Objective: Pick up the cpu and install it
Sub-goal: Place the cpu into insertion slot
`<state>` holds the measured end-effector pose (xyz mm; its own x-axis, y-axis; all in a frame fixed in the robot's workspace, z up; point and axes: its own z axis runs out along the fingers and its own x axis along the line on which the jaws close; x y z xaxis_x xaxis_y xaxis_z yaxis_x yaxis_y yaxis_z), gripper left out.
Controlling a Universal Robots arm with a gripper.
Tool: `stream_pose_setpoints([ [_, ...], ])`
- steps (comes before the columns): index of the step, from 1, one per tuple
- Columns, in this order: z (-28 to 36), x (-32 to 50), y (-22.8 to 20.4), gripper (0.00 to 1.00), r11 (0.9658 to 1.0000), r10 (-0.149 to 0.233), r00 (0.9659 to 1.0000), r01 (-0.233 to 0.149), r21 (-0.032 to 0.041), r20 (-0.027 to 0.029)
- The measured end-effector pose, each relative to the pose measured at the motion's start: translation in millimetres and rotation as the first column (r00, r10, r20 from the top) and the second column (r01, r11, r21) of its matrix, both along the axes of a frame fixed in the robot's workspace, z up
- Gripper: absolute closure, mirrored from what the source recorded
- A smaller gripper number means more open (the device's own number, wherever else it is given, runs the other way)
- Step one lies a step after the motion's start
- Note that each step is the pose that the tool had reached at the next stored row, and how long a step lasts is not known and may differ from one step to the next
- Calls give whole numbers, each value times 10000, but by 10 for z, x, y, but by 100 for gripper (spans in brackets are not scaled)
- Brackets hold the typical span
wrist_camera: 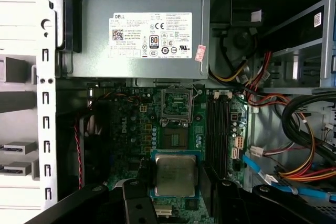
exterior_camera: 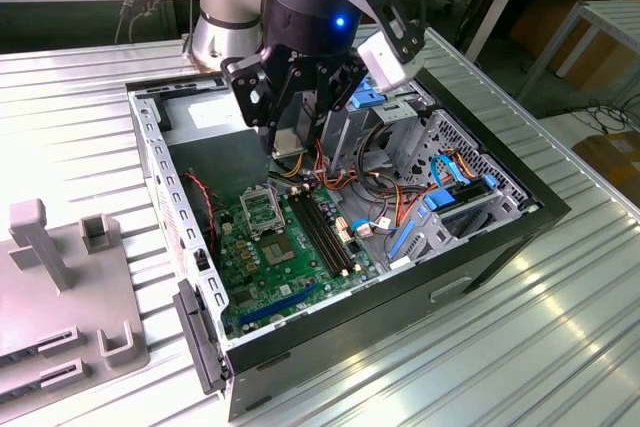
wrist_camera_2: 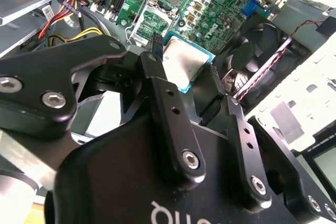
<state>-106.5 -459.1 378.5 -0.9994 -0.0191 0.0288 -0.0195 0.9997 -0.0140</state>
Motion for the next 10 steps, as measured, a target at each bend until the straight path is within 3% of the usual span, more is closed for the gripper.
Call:
stream_pose_setpoints([
  [10, -40, 0, 0, 53, 10000, 0, 10000, 0, 0, 0],
])
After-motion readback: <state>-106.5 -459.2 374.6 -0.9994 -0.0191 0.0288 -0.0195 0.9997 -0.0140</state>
